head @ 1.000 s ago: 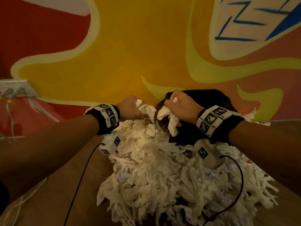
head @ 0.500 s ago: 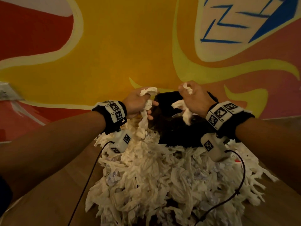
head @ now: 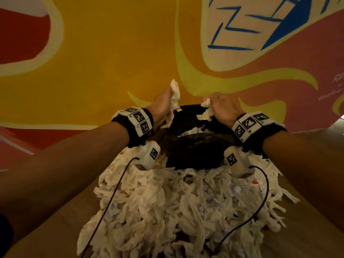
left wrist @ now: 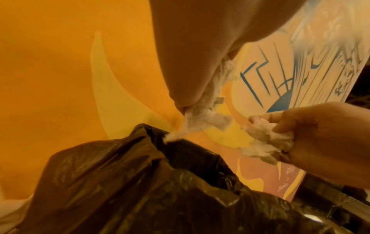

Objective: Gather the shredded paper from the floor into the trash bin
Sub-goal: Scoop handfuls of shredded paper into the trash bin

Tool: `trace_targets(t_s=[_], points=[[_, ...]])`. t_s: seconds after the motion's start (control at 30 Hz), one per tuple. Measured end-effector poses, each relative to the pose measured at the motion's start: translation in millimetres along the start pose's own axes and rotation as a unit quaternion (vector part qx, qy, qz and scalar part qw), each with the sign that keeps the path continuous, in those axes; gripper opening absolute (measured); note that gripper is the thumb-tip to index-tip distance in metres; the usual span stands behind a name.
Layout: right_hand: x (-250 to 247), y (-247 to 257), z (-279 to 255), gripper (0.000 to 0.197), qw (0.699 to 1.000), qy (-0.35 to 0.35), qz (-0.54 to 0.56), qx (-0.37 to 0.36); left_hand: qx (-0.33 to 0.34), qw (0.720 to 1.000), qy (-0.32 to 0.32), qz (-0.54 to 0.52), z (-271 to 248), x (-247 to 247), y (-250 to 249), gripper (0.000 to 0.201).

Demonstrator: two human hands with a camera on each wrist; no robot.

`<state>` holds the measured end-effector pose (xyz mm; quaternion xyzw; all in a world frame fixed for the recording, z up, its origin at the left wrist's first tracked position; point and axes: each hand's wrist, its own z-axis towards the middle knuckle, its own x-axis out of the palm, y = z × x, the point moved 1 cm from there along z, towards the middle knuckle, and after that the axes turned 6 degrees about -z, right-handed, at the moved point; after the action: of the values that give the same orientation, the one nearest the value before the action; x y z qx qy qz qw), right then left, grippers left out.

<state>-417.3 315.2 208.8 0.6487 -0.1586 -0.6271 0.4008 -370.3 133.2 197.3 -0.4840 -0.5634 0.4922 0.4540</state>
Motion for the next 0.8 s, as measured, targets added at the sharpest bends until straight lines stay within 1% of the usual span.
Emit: trace_targets(t_s=[0.03,0.07,0.1,0.13,0.17,0.2,0.23,0.27,0.3,0.33,0.37,0.4,0.43,0.5,0.6,0.67,0.8], points=[[0,-2,3,0.021,1.000,0.009,-0.009,-0.006,0.022,0.999,-0.025,0.039,2,5,0,0.039],[0,-5,5,0.019,0.999,0.018,-0.037,-0.012,0.025,0.997,-0.042,0.064,6,9,2,0.030],[1,-9,7,0.024,0.997,0.029,-0.073,-0.017,0.019,0.995,-0.043,0.091,9,12,5,0.019],[1,-13,7,0.029,0.991,0.042,-0.125,-0.026,0.001,0.994,-0.028,0.102,12,14,11,0.013],[0,-16,6,0.034,0.977,0.043,-0.201,-0.051,-0.025,0.995,0.002,0.096,11,15,14,0.012],[0,-19,5,0.039,0.954,0.041,-0.284,-0.087,-0.044,0.993,0.030,0.107,12,13,19,0.013],[0,-22,5,0.044,0.925,0.052,-0.358,-0.121,-0.055,0.984,0.063,0.160,12,11,25,0.018],[0,-27,5,0.047,0.903,0.083,-0.400,-0.133,-0.054,0.964,0.083,0.246,12,9,26,0.027],[0,-31,6,0.046,0.890,0.126,-0.421,-0.122,-0.047,0.939,0.092,0.329,13,6,27,0.034],[0,-34,7,0.044,0.879,0.161,-0.437,-0.098,-0.032,0.926,0.092,0.365,16,4,28,0.037],[-1,-38,8,0.042,0.872,0.185,-0.447,-0.076,-0.020,0.917,0.103,0.384,17,1,27,0.039],[-2,-42,9,0.041,0.869,0.198,-0.450,-0.059,0.006,0.911,0.108,0.397,19,-1,27,0.040],[-3,-44,10,0.038,0.867,0.206,-0.451,-0.051,0.038,0.906,0.098,0.409,19,-5,24,0.040],[-4,-42,11,0.030,0.871,0.199,-0.446,-0.055,0.083,0.906,0.068,0.409,16,-15,21,0.037],[3,-30,10,0.026,0.901,0.161,-0.393,-0.090,0.128,0.900,0.007,0.417,7,-39,16,0.027],[15,-16,6,0.022,0.918,0.141,-0.349,-0.126,0.137,0.891,-0.021,0.431,0,-62,18,0.022],[53,23,-7,0.018,0.930,0.134,-0.276,-0.205,0.116,0.867,-0.037,0.484,-17,-105,30,0.021]])
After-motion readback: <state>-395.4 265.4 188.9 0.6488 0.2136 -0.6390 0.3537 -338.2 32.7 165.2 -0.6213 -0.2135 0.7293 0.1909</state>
